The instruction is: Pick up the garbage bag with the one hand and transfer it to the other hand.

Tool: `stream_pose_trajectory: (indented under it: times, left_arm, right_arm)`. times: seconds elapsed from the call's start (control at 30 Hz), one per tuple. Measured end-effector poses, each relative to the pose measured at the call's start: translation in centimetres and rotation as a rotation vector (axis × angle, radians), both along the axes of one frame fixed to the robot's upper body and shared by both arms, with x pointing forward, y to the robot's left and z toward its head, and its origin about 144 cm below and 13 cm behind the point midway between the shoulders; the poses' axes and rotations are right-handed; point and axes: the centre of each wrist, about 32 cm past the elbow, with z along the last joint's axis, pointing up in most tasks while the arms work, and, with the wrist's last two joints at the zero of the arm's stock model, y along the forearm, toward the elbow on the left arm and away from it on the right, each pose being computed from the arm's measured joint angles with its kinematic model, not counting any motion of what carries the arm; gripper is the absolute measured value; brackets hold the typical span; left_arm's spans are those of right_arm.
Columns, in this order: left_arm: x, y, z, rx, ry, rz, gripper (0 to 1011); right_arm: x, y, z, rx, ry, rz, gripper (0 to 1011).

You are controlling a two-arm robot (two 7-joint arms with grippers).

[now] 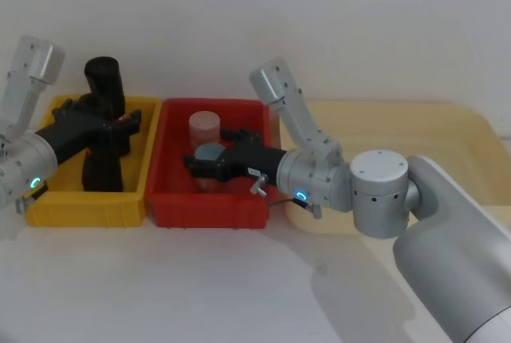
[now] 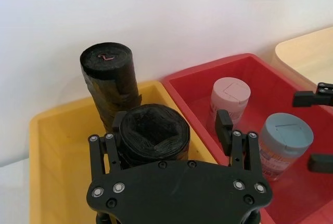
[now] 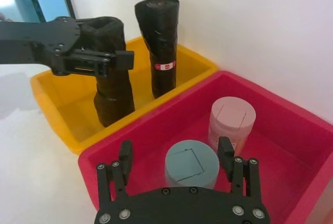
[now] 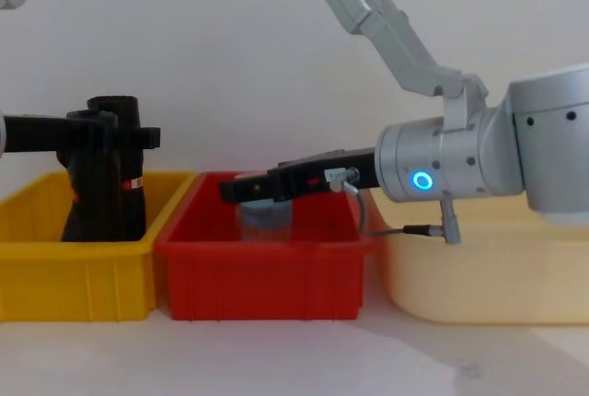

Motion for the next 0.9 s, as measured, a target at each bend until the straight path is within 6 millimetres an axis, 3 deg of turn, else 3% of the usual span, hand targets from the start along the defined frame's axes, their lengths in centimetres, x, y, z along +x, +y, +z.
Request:
stream_pose_trajectory:
  times: [0.9]
  left_arm:
    - [0.0,0.0,0.0,0.000,0.000,0.000,1001]
  right_arm:
    - [1.0,0.0,-1.4,-0.002,0.034,-0.006,1001]
